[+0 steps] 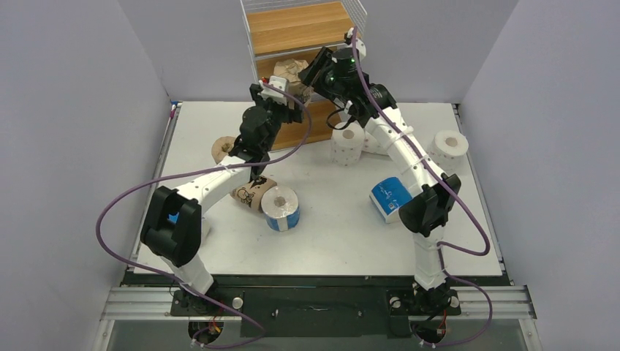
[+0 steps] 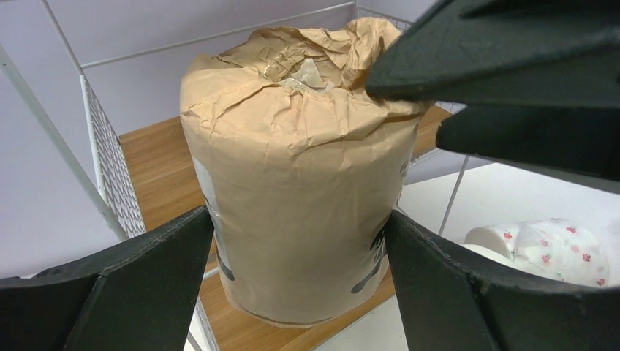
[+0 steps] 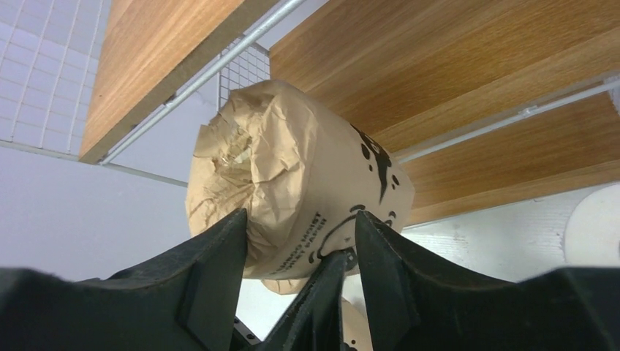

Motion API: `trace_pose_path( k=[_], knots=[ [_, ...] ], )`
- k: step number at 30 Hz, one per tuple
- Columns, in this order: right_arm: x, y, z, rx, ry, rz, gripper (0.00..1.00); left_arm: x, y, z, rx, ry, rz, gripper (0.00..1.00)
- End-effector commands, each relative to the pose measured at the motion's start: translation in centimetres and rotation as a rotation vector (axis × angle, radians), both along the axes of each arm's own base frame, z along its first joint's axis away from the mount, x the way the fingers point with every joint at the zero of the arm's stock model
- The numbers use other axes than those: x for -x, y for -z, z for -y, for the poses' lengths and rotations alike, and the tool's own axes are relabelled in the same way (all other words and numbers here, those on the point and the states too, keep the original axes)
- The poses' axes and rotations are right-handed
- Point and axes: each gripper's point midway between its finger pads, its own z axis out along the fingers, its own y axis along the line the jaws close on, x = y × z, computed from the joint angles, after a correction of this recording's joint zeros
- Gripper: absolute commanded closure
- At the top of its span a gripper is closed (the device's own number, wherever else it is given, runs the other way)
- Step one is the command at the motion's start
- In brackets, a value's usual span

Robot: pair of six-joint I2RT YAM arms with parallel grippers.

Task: Place and organize the paper towels onto the shelf
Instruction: Place the paper towel on the shelf.

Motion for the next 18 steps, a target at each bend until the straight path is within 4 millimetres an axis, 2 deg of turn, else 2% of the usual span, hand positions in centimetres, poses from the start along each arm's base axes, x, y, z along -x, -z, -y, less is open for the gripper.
trace_pose_path(
  k=[1, 4, 12, 18],
  knots=[
    [1.6, -4.8, 1.7, -0.054, 0.003, 0.083, 0.47, -1.3, -3.2, -1.4, 0.031, -0.070, 0.061, 0.18],
    [2.0, -4.6, 2.5, -0.050, 0.013, 0.079, 0.45, -1.7, -2.9, -1.4, 0.012, -0.082, 0.053, 0.19],
    [3.2, -6.3, 4.9, -0.061, 0.037, 0.107, 0.41, -2.9, -1.8, -1.1, 0.004, -0.101, 0.030, 0.20],
    [4.5, -7.2, 7.1, -0.072, 0.064, 0.139, 0.39, -3.6, -1.9, -0.5, 0.023, -0.091, 0.029, 0.19]
  ],
)
